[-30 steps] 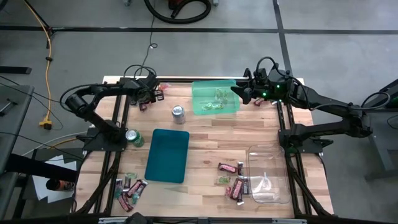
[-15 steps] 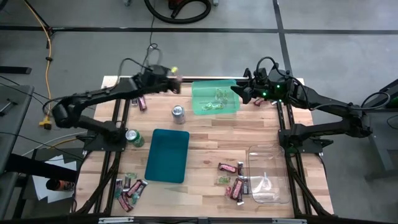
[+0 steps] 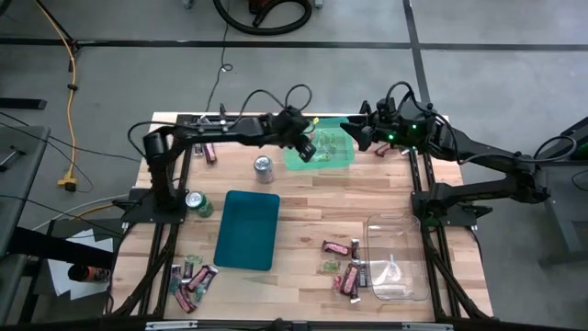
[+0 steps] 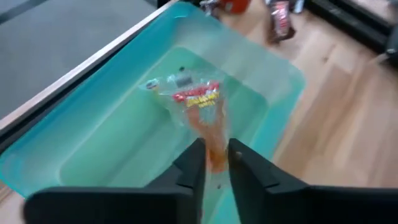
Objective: Organize candy in baskets
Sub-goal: Put the transparent gummy into the green bin
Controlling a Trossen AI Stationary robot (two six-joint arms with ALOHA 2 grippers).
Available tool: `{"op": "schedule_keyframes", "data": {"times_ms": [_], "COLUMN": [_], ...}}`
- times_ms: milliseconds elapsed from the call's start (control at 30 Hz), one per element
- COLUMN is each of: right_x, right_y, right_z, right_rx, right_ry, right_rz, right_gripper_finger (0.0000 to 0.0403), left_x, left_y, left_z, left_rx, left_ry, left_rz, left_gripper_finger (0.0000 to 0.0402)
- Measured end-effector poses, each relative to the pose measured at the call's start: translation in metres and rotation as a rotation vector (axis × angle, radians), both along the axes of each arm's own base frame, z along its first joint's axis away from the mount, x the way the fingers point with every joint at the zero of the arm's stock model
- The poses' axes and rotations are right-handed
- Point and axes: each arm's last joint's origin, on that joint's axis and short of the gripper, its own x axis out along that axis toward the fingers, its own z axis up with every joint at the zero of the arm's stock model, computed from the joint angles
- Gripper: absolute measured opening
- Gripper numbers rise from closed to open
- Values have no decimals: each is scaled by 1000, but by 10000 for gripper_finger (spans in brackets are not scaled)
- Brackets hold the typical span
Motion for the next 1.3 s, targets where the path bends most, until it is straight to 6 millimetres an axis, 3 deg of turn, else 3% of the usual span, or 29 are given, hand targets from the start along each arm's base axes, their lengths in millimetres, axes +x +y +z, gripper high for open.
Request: {"op": "schedule_keyframes", "data": {"times_ms": [167, 300, 533, 733, 867, 967, 1067, 1200, 1300], "right_x": [0, 0, 0, 0, -1, -1, -1, 1, 4], "right_y": [0, 0, 8, 12, 11, 9, 7, 2, -1], "right_z": [0, 0, -8, -14, -14, -14, -14, -17, -21], "right_rx": [0, 2, 82, 102, 77, 63, 52, 58, 83], "right_ry": [0, 1, 57, 124, 131, 136, 143, 154, 165], "right_rz": [0, 8, 221, 253, 211, 165, 125, 108, 92], "right_gripper_finger": [259, 259, 259, 259, 259, 259, 259, 259, 259], "left_x": [5, -5, -37, -82, -129, -163, -189, -211, -214], "left_y": [17, 21, 3, -33, -37, -24, 8, 58, 89], "left_z": [8, 23, 51, 72, 64, 51, 44, 19, -6], "left_rx": [-34, -79, -163, -79, -30, 22, 7, -157, -287], "left_ry": [49, 68, 68, -109, -117, -57, 10, 137, 226], "left_rz": [15, 2, -80, -99, 149, 389, 538, 583, 578], "left_gripper_finger": [134, 187, 217, 214, 214, 214, 214, 214, 214]}}
